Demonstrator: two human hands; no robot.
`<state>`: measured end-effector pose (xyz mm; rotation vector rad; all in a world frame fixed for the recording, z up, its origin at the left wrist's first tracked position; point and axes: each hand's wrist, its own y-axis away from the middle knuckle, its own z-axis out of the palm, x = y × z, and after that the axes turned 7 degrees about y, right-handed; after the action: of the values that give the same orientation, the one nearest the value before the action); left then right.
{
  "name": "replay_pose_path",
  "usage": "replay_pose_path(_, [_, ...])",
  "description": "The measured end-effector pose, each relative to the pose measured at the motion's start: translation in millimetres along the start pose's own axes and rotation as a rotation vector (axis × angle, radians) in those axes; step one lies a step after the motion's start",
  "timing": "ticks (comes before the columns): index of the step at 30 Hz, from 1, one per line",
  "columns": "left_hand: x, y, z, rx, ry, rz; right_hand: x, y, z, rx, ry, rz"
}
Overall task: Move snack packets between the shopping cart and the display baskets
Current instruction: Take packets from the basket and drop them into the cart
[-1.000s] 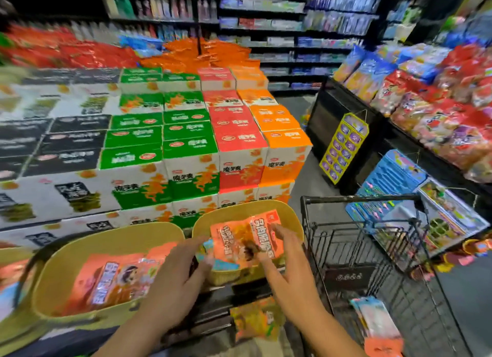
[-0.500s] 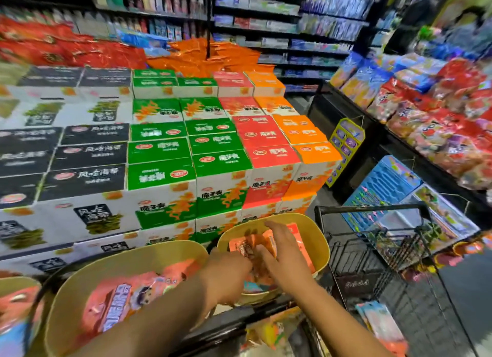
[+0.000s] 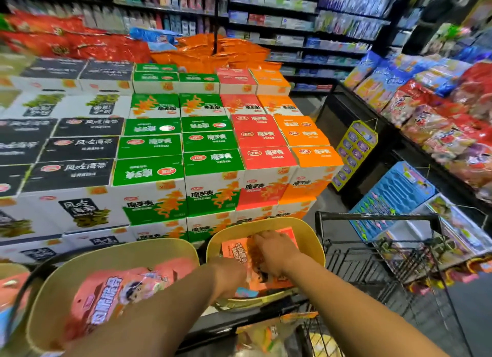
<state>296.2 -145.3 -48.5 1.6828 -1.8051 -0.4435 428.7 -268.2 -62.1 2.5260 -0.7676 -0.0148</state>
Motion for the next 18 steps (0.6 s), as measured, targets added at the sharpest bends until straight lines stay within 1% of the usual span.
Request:
replay_pose_path(2, [1, -3, 1, -0.017, -0.029, -0.015, 0, -7, 0, -0.005, 0.02, 0.003])
replay_pose_path(5, [-1, -3, 0, 0.0, -0.076, -0.011, 2, -13, 1, -0.015, 0.085, -0.003])
replay_pose_path(6, [-2, -3, 0, 0.002, -0.08, -0.012, 3, -14, 3, -0.014, 0.071, -0.009])
replay_pose_path(8, [-4, -3, 1, 0.024, -0.097, -0.023, 8, -14, 9, -0.004, -0.016, -0.01])
replay_pose_path(11, [-7, 1, 6, 0.13, -0.051, -0.051, 18, -8, 9, -0.039, -0.186, -0.021])
replay_pose_path(14, [-10, 2, 6, 0.193, -0.014, -0.075, 28, 4, 0, -0.053, -0.257, -0.047])
replay_pose_path(16, [-10, 2, 4, 0.19, 0.008, -0.098, 33, 14, -8, -0.016, -0.278, -0.022])
replay_pose_path(18, [-10, 2, 1, 0.178, 0.016, -0.111, 39, 28, -20, 0.109, -0.297, 0.032])
